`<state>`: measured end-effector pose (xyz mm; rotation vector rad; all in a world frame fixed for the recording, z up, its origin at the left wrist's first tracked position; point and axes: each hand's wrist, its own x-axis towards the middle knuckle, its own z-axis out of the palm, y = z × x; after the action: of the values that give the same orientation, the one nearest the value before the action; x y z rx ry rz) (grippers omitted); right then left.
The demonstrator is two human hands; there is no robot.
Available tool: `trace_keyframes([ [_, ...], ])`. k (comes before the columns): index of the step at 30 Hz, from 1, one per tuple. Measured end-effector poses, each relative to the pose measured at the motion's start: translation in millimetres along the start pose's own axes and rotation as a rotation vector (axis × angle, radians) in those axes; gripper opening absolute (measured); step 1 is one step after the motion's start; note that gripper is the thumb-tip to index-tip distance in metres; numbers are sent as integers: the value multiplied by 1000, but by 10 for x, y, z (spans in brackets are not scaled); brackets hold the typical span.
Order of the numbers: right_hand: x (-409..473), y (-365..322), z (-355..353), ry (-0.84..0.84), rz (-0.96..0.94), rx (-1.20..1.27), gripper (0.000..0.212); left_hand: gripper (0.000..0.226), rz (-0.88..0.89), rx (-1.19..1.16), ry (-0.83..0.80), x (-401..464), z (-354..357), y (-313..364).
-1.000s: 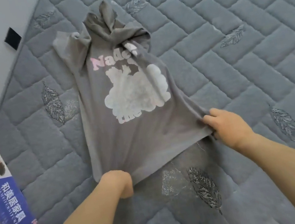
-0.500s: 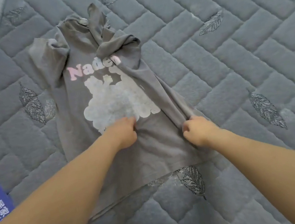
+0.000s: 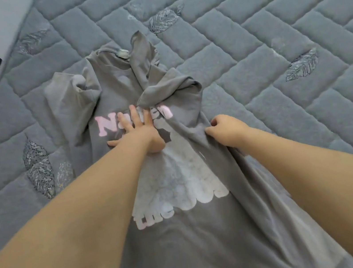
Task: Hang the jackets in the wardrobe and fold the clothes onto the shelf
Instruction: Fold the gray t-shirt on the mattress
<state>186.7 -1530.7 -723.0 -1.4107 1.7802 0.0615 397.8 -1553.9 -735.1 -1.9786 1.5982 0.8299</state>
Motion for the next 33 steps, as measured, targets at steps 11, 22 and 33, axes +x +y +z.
trace_keyframes([
  [11,321,-122,-405,-297,266,847,14,102,-126,-16,-88,123,80,126],
  [22,697,347,-1115,484,122,133,61,126,-189,-17,-162,124,-14,175],
  [33,1189,-541,-863,298,-422,-701,27,121,-184,-4,-154,220,77,153],
])
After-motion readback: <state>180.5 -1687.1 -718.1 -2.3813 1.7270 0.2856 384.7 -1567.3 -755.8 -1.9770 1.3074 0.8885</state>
